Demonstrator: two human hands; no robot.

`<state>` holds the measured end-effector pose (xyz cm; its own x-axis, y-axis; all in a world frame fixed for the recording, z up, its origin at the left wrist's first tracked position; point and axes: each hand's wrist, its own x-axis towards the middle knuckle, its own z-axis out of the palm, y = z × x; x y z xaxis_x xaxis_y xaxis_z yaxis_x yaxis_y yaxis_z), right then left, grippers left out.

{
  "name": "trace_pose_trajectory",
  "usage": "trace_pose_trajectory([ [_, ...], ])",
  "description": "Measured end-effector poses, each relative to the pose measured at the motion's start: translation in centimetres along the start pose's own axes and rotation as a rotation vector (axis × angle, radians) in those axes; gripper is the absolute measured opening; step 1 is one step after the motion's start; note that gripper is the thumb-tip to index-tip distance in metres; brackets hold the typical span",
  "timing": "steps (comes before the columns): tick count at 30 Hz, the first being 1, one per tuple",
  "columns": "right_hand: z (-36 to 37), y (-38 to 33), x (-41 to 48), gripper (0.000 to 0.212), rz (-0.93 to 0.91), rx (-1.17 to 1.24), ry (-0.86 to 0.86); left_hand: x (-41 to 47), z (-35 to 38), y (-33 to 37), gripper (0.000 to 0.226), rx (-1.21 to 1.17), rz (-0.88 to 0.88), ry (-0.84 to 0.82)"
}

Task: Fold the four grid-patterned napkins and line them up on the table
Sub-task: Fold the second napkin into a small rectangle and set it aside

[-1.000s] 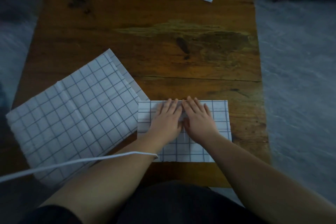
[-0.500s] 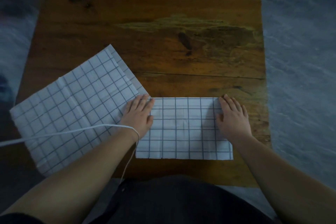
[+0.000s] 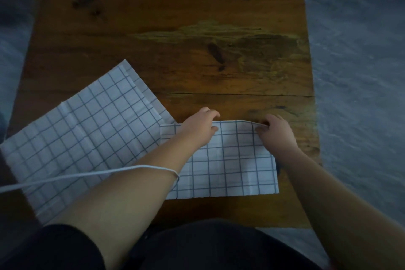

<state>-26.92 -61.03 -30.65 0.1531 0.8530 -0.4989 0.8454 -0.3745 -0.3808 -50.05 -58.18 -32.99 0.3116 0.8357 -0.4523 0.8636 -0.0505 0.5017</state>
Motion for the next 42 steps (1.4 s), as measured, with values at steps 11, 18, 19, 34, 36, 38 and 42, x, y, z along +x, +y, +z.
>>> trace_pose_trajectory([
  [11,-6.9,-3.2,-5.4,0.02,-0.075,0.446,0.26,-0.6,-3.9,3.6,0.007,-0.311,-0.029,0.196],
  [18,-10.8,-4.1,-12.0,0.026,-0.446,0.433,0.495,-5.0,-9.6,7.4,0.016,-0.357,0.245,0.437],
  [19,-10.4,-3.6,-13.0,0.029,-0.516,0.34,0.499,-6.0,-9.5,7.2,0.018,-0.349,0.274,0.456],
  [34,13.2,3.1,-16.4,0.027,-0.628,-0.319,0.096,-14.7,7.3,-2.0,0.076,0.22,0.05,-0.054],
  [36,14.8,3.5,-16.6,0.036,-0.623,-0.347,0.117,-15.7,8.6,-2.8,0.074,0.21,0.135,-0.095],
  [38,15.7,3.6,-16.8,0.05,-0.576,-0.367,0.091,-16.5,9.8,-3.5,0.072,0.228,0.195,-0.12],
  [42,15.7,3.1,-17.2,0.053,-0.495,-0.377,0.075,-17.6,10.5,-4.6,0.075,0.251,0.257,-0.089],
])
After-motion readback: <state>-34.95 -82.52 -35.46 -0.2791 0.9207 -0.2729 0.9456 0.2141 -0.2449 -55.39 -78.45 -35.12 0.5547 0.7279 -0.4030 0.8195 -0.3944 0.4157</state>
